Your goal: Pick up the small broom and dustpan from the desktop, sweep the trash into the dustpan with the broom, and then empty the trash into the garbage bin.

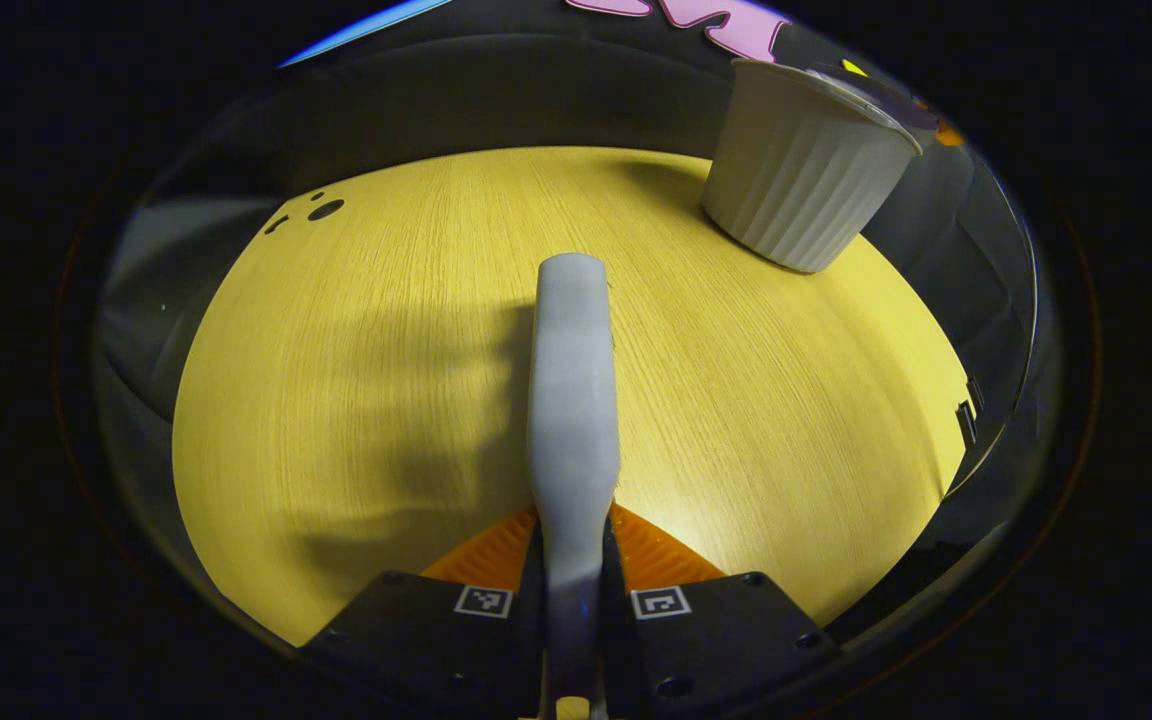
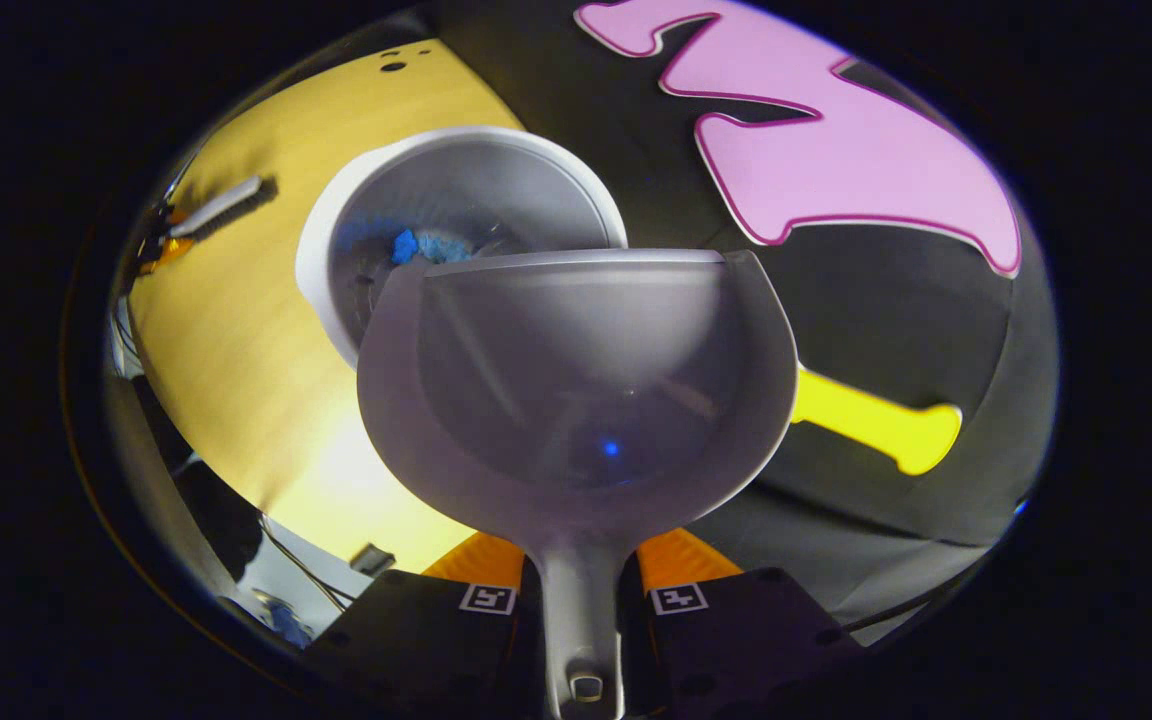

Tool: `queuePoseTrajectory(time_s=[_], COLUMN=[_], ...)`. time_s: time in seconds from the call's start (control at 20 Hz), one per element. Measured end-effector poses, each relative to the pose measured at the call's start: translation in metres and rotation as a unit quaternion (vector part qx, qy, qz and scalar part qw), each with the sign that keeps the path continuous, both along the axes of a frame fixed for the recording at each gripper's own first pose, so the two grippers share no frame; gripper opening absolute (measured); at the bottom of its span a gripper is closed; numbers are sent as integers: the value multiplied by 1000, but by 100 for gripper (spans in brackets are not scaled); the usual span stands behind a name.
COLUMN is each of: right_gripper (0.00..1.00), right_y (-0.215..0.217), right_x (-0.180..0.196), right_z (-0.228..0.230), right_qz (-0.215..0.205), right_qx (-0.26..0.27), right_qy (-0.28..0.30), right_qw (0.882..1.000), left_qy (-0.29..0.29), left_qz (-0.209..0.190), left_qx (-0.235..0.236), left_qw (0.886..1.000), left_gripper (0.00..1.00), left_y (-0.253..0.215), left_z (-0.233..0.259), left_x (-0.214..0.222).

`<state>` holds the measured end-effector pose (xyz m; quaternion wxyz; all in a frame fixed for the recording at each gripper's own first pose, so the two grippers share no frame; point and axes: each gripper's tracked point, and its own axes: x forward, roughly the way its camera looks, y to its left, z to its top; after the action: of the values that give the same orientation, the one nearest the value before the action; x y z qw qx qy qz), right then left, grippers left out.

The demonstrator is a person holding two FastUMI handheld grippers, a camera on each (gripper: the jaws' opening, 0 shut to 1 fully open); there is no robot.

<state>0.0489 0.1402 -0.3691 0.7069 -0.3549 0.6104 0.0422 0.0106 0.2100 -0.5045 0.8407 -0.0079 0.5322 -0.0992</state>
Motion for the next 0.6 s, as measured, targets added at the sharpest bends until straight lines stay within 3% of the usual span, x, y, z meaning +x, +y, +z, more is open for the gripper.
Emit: queuePoseTrajectory(time_s=[0.2,0.3,0.35,0.6], right_gripper=[34,39,34,34], right_y=[2,13,20,60], right_x=[-10,-20,-25,-57], right_z=[17,28,34,57], right_qz=[-79,-121,-137,-174], right_qx=[88,144,171,272], right_qy=[-79,-119,-138,-202], right_qw=[990,975,966,925], left_qy=[0,2,2,7], left_qz=[4,4,3,-2], left_qx=[3,6,8,21], left_qw=[1000,1000,1000,1000], left_gripper=[29,29,28,29], left_y=[0,0,1,2], left_z=[0,-1,-2,-3], left_x=[1,0,0,1])
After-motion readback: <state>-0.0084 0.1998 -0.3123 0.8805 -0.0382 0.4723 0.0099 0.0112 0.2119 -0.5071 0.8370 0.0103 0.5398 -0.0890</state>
